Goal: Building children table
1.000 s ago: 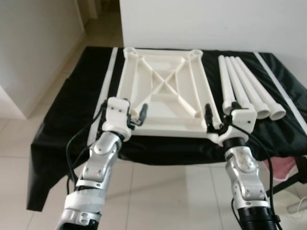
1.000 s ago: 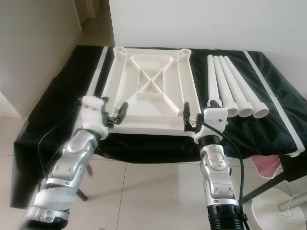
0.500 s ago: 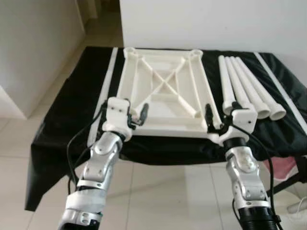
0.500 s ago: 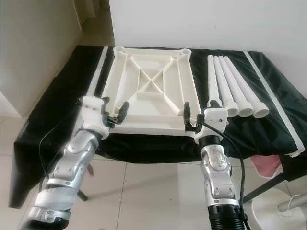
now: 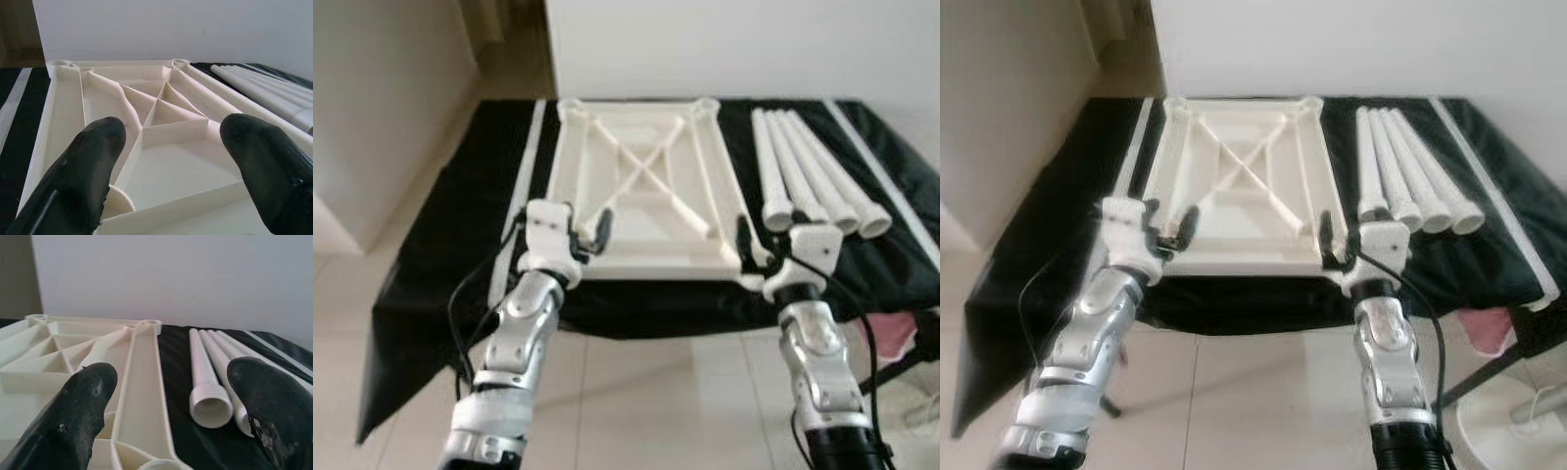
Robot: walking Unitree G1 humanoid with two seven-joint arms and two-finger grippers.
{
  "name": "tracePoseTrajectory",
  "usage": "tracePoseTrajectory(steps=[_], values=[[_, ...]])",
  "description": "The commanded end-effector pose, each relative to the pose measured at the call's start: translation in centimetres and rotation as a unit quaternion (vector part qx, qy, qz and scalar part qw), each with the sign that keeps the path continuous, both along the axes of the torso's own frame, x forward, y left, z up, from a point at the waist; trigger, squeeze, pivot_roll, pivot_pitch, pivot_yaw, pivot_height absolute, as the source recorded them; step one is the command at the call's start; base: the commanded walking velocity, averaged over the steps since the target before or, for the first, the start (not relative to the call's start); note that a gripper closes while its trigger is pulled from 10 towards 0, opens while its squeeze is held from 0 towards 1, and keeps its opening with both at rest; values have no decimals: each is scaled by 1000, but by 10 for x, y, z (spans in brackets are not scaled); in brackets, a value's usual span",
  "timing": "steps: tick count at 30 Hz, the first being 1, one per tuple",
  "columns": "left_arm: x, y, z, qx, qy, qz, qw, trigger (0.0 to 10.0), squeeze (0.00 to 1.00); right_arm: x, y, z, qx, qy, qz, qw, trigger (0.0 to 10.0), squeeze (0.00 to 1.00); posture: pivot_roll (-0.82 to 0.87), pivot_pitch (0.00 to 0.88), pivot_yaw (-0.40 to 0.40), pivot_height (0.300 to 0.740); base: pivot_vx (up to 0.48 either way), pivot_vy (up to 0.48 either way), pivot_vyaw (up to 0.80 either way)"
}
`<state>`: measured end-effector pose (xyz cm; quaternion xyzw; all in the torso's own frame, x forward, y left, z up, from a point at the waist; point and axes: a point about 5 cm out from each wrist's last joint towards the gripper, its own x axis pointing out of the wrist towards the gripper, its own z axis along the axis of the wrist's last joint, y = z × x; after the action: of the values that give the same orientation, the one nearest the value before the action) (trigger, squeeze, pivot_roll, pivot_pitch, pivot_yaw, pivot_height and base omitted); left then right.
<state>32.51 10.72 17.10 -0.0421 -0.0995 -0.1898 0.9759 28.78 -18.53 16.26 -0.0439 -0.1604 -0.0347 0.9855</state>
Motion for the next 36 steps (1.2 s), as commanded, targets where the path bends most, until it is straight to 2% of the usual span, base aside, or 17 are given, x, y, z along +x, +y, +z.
tracePoseTrajectory(steps=[1,27,33,36], values=[[0,-2,-5,7,11,-35,999,10000,0,-1,1,-1,-3,-1,1,1000,10000,0,-20,0,-18,740,247,0,0],[0,-3,-4,-7,10,-43,999,10000,0,-1,-1,-1,-3,-4,0,1000,10000,0,-24,0,-20,740,314,0,0],[-1,-4,-4,-10,12,-44,999,10000,0,-1,-1,-2,-1,-1,0,1000,10000,0,-24,0,-19,740,217,0,-606],[-2,-6,-4,-27,18,-46,998,10000,0,-2,-1,-2,-1,-2,-3,1000,10000,0,-27,0,-16,740,0,0,-631]])
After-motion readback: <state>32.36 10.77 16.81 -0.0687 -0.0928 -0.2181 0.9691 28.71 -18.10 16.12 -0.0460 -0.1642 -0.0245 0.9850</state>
